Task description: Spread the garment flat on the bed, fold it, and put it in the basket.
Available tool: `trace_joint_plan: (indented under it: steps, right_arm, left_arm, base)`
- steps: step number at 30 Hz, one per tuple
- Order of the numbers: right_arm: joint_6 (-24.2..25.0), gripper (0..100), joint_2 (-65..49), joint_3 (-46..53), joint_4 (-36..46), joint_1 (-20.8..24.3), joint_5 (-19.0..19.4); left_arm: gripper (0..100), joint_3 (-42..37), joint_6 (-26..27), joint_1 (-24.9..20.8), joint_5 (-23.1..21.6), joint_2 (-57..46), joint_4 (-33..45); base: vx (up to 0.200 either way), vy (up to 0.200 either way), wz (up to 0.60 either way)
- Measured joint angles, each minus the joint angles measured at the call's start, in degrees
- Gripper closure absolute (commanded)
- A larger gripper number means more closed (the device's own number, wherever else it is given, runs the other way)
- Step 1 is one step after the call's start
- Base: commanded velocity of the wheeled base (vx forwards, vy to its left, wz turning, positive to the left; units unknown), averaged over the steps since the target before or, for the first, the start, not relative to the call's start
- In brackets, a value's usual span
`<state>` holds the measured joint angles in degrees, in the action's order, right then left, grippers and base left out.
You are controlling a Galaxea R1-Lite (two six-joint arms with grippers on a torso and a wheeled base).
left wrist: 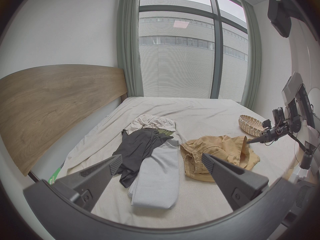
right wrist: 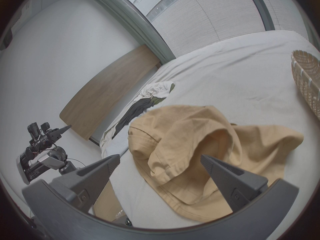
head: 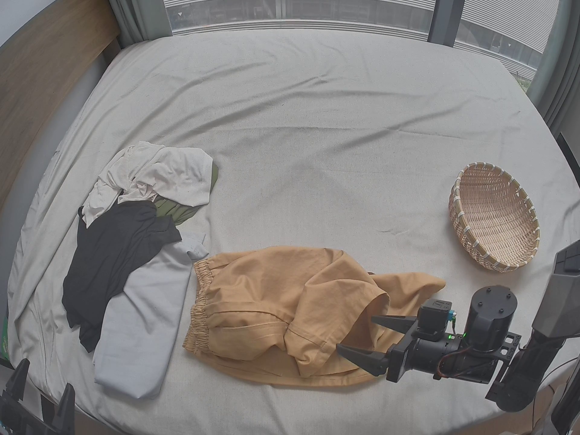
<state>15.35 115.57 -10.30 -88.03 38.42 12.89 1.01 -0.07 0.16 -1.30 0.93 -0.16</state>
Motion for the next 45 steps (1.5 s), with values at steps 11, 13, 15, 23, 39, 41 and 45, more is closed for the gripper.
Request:
trace_joint_plan:
  steps: [11, 13, 15, 23, 39, 41, 45]
  right_arm:
    - [1.26, 0, 7.39, -2.97, -0.11, 0.60, -0.02]
    - [1.80, 0, 8.56, -3.80, -0.10, 0.57, -0.06]
    - [2.68, 0, 9.52, -4.72, -0.07, 0.71, -0.09]
    - [4.57, 0, 11.75, -6.56, -0.05, 0.90, -0.06]
    - [8.77, 0, 14.15, -8.48, -0.02, 3.30, -0.22]
    - [8.90, 0, 14.68, -9.07, -0.02, 3.39, -0.24]
    - [9.31, 0, 16.13, -9.95, 0.00, 3.46, -0.24]
  left_arm:
    - [0, 0.00, 0.10, 0.00, -0.02, 0.00, 0.02]
    - [0, 0.00, 0.07, 0.00, -0.02, 0.00, 0.00]
    - [0, 0.00, 0.07, 0.00, -0.02, 0.00, 0.02]
    - [0, 0.00, 0.07, 0.00, -0.02, 0.00, 0.00]
    - [0, 0.00, 0.07, 0.00, -0.02, 0.00, 0.02]
    - [0, 0.00, 0.07, 0.00, -0.02, 0.00, 0.00]
    - [0, 0.00, 0.07, 0.00, -0.02, 0.00, 0.00]
  base:
    - [0.000, 0.000, 0.00]
    - [0.000, 0.000, 0.00]
    - [0.000, 0.000, 0.00]
    - [0.000, 0.000, 0.00]
    - [0.000, 0.000, 0.00]
    - [0.000, 0.000, 0.00]
    - [0.000, 0.000, 0.00]
